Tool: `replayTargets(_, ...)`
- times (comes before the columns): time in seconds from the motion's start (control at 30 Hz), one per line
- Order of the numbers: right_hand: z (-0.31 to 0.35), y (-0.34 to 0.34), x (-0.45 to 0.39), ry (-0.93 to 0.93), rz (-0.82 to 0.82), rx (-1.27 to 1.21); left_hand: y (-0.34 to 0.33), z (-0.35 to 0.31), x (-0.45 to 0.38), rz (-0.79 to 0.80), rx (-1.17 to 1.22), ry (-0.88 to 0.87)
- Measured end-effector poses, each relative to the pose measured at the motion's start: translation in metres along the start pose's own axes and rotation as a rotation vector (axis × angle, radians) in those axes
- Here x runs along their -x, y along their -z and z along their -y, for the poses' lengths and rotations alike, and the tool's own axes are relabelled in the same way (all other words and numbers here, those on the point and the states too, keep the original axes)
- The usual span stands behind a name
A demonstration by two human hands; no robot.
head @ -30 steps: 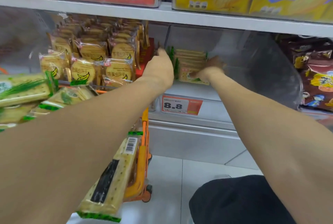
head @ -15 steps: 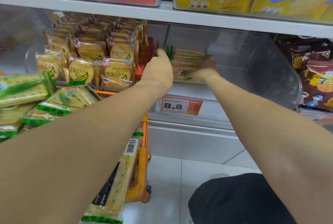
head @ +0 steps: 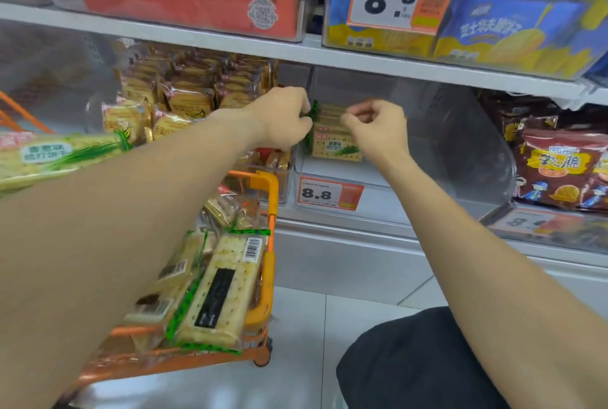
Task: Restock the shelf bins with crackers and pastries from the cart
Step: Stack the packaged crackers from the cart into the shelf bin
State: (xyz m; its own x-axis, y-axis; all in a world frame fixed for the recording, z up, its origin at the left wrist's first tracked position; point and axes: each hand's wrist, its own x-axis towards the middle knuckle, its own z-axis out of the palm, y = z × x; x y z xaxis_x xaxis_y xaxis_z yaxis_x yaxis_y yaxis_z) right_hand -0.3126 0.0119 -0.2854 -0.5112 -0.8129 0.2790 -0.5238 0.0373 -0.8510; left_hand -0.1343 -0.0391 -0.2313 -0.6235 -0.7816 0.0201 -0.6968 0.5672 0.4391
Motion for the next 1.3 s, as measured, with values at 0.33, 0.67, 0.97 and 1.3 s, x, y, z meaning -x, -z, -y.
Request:
replayTargets(0.33, 0.065, -0.021, 0.072, 0.186, 0.664, -0.223, 0.073, 0.045, 0.121, -0.258, -0.345, -0.071)
replayTargets(0.67, 0.062, -0.089, 0.115, 0.411, 0.712, 0.024, 0.057, 0.09, 0.174, 0.068, -0.427, 0.172)
replayTargets(0.97, 0.071, -0.112, 0.108, 0.377, 0.71, 0.328, 0.04, 0.101, 0.175, -0.067, -0.239, 0.086)
replayTargets(1.3, 0.072, -0.104, 0.096, 0.196, 0.448, -0.04, 0.036, 0.097, 0.183, -0.315, -0.154, 0.079)
